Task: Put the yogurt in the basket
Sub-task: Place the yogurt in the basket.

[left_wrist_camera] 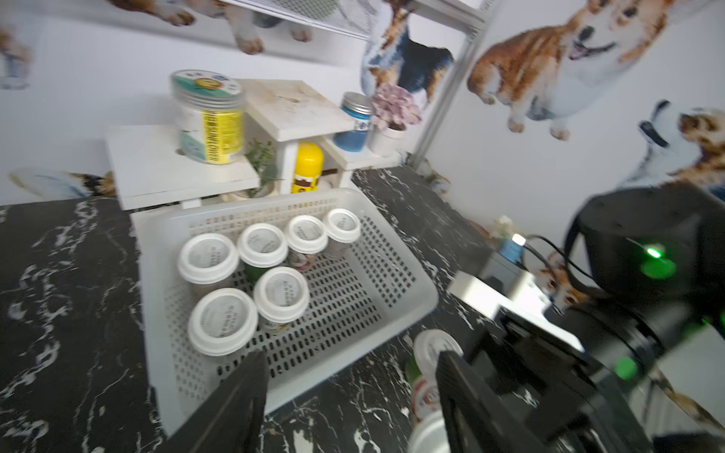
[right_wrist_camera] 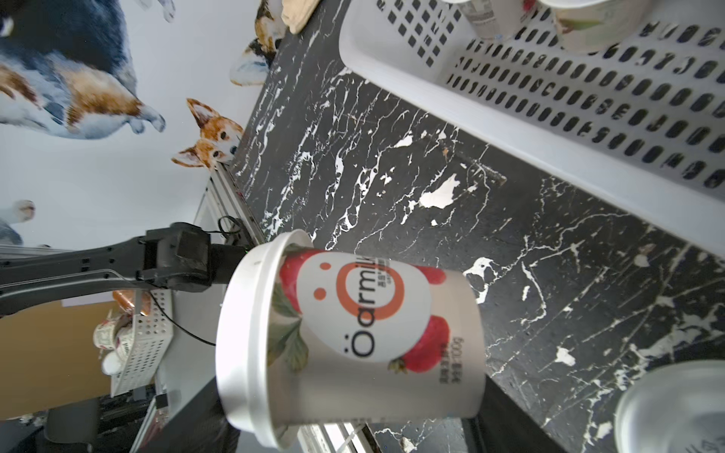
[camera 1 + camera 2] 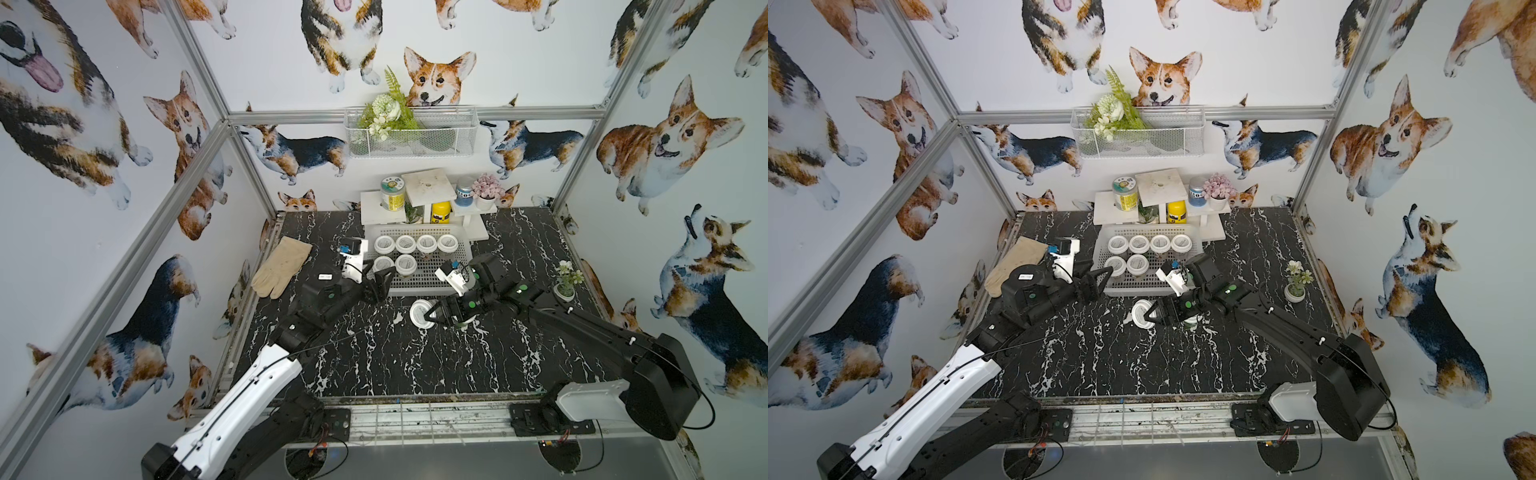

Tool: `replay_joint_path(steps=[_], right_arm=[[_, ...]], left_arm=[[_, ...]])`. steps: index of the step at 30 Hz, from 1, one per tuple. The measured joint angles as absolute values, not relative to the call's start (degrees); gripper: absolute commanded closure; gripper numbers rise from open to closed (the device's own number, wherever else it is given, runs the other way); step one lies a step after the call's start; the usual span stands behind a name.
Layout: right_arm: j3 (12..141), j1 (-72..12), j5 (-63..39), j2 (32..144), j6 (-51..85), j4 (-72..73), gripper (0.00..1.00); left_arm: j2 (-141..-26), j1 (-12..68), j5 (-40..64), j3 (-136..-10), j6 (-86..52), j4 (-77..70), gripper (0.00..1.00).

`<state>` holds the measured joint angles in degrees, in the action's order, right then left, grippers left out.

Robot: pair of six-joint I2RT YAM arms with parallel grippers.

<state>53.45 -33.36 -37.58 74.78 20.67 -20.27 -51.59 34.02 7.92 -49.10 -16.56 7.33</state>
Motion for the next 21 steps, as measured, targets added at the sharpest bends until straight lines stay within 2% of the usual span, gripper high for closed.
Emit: replay_joint_path(steps=[3, 6, 10, 15, 21], right_arm=[[53.5, -31.0, -40.3, 74.0, 21.9, -19.9, 0.15], [53.3, -28.3, -42.9, 72.8, 22.2, -19.8, 0.15], [52.4, -24.7, -47.1, 71.2, 22.4, -19.7, 0.14], [52.1, -20.6, -51.9, 70.5, 22.2, -20.2, 0.14], [52.2, -20.2, -55.9, 71.0, 21.9, -21.3, 0.15]], left_arm=[[-54.4, 42.4, 7.6, -54.4, -13.1, 12.3, 0.23], [-57.8, 46.0, 6.3, -57.3, -10.8, 15.6, 0.23], [-58.9, 47.9, 6.1, -56.5, -8.9, 19.1, 0.18], [-60.7, 48.9, 5.0, -57.7, -7.3, 21.7, 0.07], [-66.4, 55.0, 1.8, -61.9, -5.6, 23.2, 0.04]])
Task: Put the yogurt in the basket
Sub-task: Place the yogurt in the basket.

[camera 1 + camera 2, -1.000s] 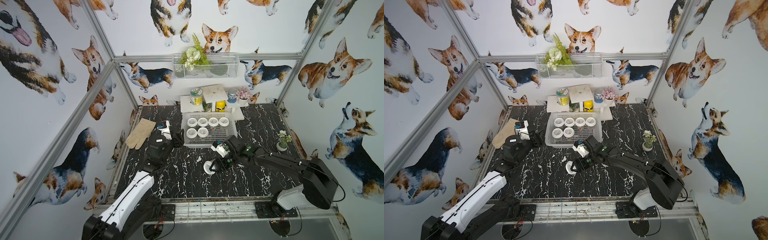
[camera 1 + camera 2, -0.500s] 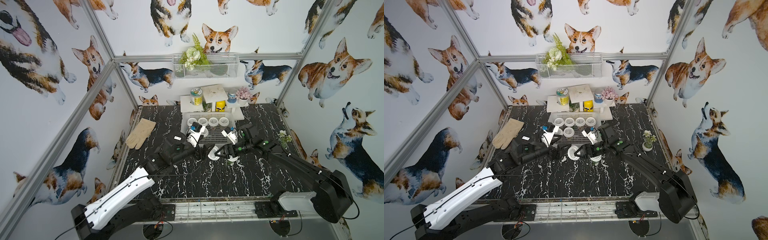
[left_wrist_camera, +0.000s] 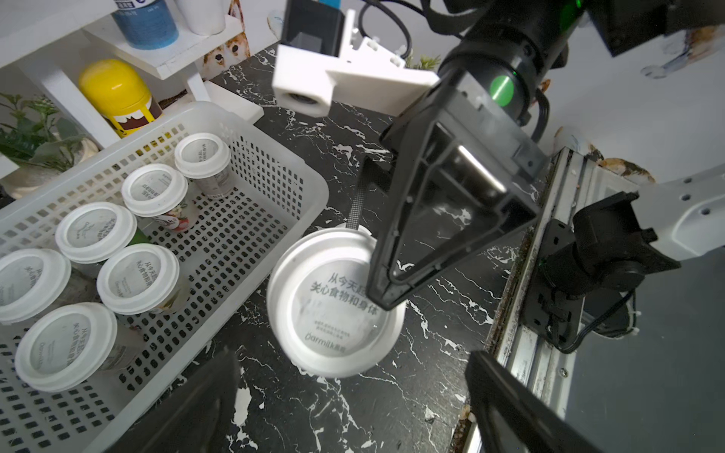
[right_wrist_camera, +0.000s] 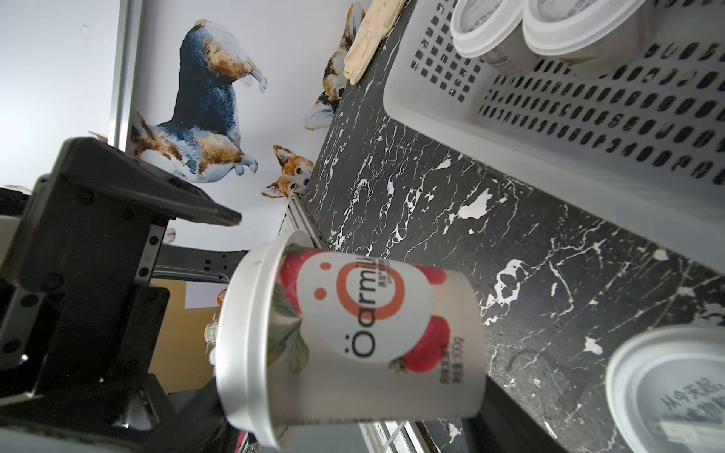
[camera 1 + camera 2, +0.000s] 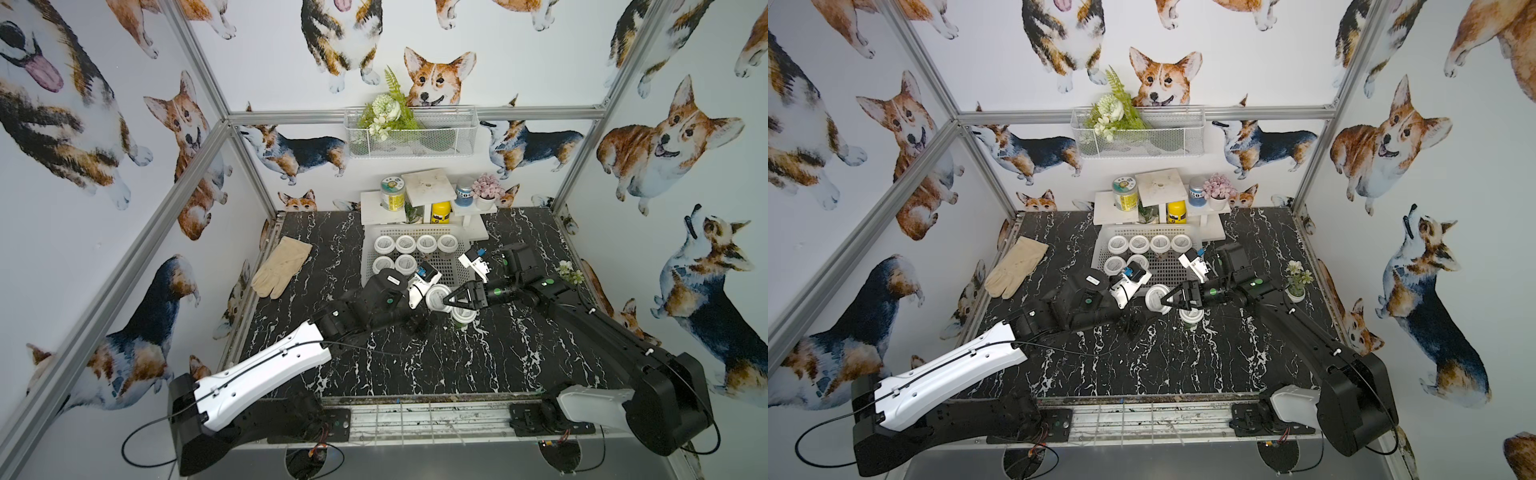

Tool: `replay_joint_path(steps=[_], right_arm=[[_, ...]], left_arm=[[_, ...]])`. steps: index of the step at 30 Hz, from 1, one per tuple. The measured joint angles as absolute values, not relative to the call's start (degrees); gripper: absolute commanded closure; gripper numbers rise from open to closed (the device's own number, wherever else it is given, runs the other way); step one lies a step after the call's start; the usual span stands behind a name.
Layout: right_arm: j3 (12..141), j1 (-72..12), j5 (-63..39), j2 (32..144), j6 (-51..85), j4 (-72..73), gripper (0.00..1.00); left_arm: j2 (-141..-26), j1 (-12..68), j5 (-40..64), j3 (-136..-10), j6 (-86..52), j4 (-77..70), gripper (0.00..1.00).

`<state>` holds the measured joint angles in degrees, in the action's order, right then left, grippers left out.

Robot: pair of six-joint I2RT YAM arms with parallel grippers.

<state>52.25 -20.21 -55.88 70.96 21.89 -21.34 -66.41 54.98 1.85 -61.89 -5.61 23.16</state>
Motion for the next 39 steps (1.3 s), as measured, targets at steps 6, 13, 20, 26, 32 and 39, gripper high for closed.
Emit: replay_joint_path(steps=[6, 13, 20, 26, 32, 39], right_arm=[[52.1, -20.1, -57.3, 70.8, 21.9, -21.4, 0.15], [52.0, -20.1, -58.4, 70.8, 21.9, -21.4, 0.15], [52.0, -20.1, -59.6, 70.7, 22.0, -21.3, 0.14], [51.5, -20.1, -60.4, 70.1, 22.4, -21.2, 0.14], [51.3, -20.1, -60.6, 70.4, 23.3, -20.4, 0.14], [51.2, -20.1, -61.1, 70.8, 23.4, -20.1, 0.13]], left_arm=[[-69.8, 57.8, -2.6, -64.5, -3.6, 25.2, 0.07], [-69.4, 58.1, -5.8, -64.9, -2.0, 27.2, 0.11], [-70.6, 58.1, -7.2, -65.3, -1.2, 27.7, 0.07], [-71.0, 58.0, -7.0, -65.3, -0.6, 27.4, 0.16], [-70.7, 57.8, -6.4, -65.6, -0.4, 27.3, 0.23], [-70.8, 57.5, -5.9, -66.3, -0.4, 27.0, 0.22]])
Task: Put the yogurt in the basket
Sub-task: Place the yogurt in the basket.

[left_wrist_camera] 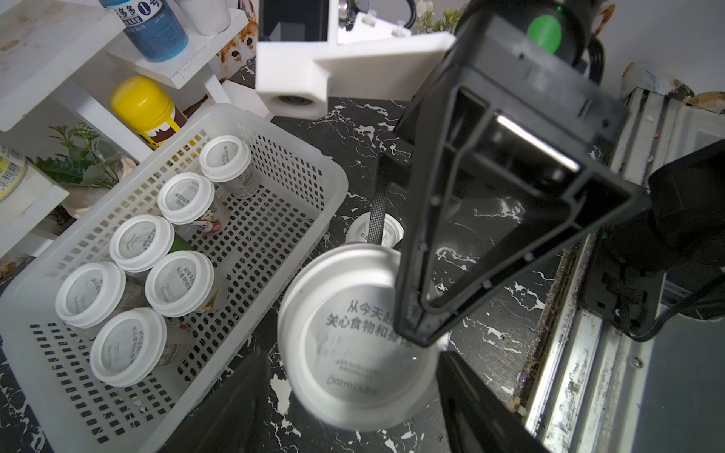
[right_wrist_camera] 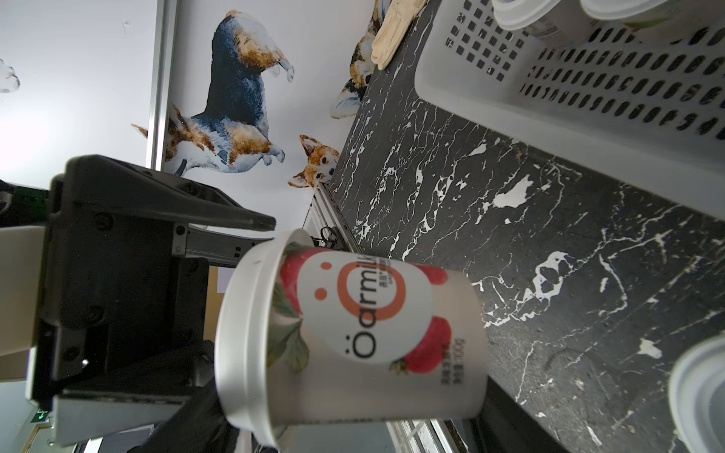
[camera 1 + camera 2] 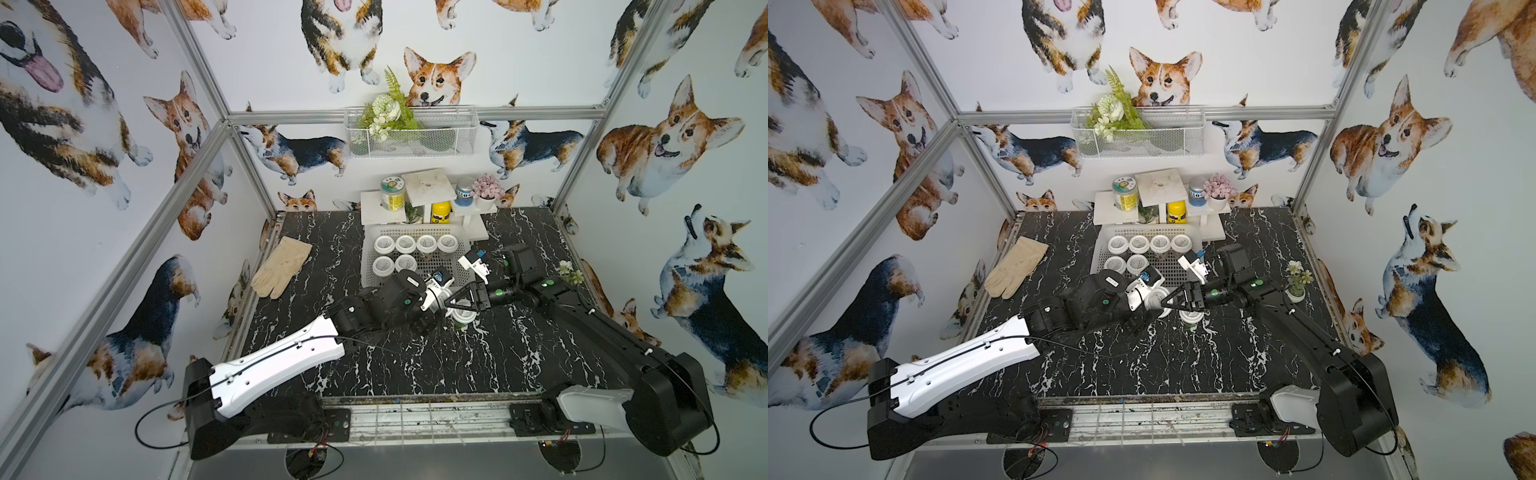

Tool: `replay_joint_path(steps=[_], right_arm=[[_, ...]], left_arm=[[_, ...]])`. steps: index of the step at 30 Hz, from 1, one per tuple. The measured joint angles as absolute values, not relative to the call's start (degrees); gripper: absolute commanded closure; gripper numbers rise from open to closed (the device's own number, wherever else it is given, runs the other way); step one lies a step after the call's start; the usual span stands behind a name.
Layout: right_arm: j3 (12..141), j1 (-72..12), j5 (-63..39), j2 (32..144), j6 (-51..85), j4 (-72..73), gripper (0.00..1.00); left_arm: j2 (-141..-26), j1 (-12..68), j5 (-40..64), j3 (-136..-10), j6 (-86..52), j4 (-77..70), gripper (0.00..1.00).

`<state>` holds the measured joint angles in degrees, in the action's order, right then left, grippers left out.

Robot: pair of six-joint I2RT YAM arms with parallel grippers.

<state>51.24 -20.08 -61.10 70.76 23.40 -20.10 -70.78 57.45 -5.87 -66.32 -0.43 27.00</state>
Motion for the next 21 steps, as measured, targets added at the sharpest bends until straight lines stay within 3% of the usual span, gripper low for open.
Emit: replay_joint_path(steps=[2, 4, 15, 21], right_arm=[[51.2, -19.9, -61.1, 70.8, 23.4, -20.1, 0.13], [51.2, -19.9, -61.6, 70.7, 23.5, -19.9, 0.13], [51.2, -20.0, -63.0, 70.7, 23.7, -19.5, 0.12], [50.5, -20.0, -63.2, 70.0, 24.6, -18.6, 0.12]], left_arm=[[-71.2, 57.4, -5.8, -66.3, -0.4, 26.8, 0.10], [-71.5, 57.2, -5.8, -66.3, -0.4, 26.9, 0.06], [-71.7, 56.9, -5.1, -66.4, -0.4, 26.8, 0.13], [-71.9, 56.6, -4.2, -66.4, -0.4, 26.7, 0.05]])
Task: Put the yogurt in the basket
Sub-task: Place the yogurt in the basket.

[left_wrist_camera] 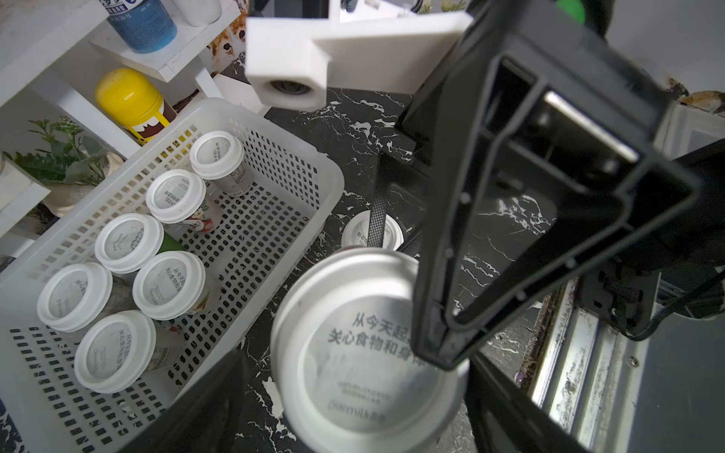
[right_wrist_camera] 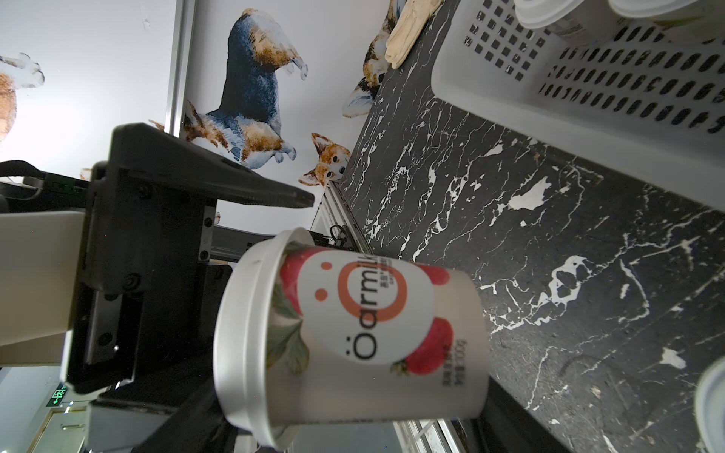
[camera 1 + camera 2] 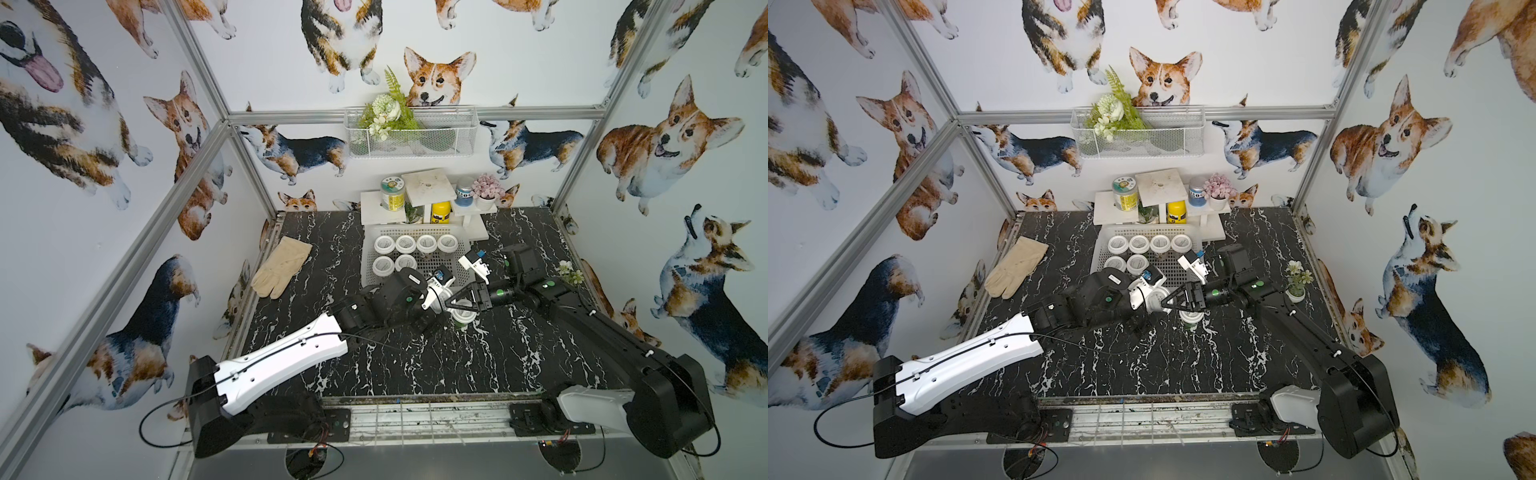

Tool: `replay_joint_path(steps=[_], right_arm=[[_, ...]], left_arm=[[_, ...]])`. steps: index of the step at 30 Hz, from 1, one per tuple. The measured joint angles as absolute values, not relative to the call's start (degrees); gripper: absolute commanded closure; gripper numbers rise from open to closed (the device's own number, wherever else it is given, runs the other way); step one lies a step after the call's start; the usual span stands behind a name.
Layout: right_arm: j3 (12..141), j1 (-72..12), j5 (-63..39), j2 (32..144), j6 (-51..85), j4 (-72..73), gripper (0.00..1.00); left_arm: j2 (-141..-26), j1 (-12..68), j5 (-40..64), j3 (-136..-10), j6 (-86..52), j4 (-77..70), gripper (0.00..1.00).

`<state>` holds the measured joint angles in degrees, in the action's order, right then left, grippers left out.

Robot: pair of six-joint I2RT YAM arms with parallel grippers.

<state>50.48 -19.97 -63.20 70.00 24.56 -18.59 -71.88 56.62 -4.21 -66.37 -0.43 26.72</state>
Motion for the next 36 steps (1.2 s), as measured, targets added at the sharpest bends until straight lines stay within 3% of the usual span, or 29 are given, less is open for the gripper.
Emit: replay_joint_path(steps=[4, 8, 15, 24, 36], right_arm=[[50.1, -20.0, -63.2, 69.6, 25.1, -18.2, 0.11], [49.8, -20.0, -63.2, 69.5, 25.5, -17.2, 0.11], [49.7, -20.0, -63.2, 69.4, 26.3, -16.3, 0.10], [49.8, -20.0, -63.6, 69.4, 26.6, -15.6, 0.01], [48.8, -19.8, -60.6, 69.5, 29.5, -10.2, 0.01]], left_arm=[[-72.1, 56.3, -3.8, -66.4, -0.4, 26.4, 0.03], [-72.1, 56.2, -2.7, -66.4, -0.4, 26.1, 0.18], [-72.1, 55.9, -1.1, -66.4, -0.5, 25.6, 0.26], [-72.1, 54.4, 0.7, -66.4, -0.5, 25.5, 0.28], [-73.8, 49.6, 4.6, -67.0, 0.2, 24.5, 0.27]])
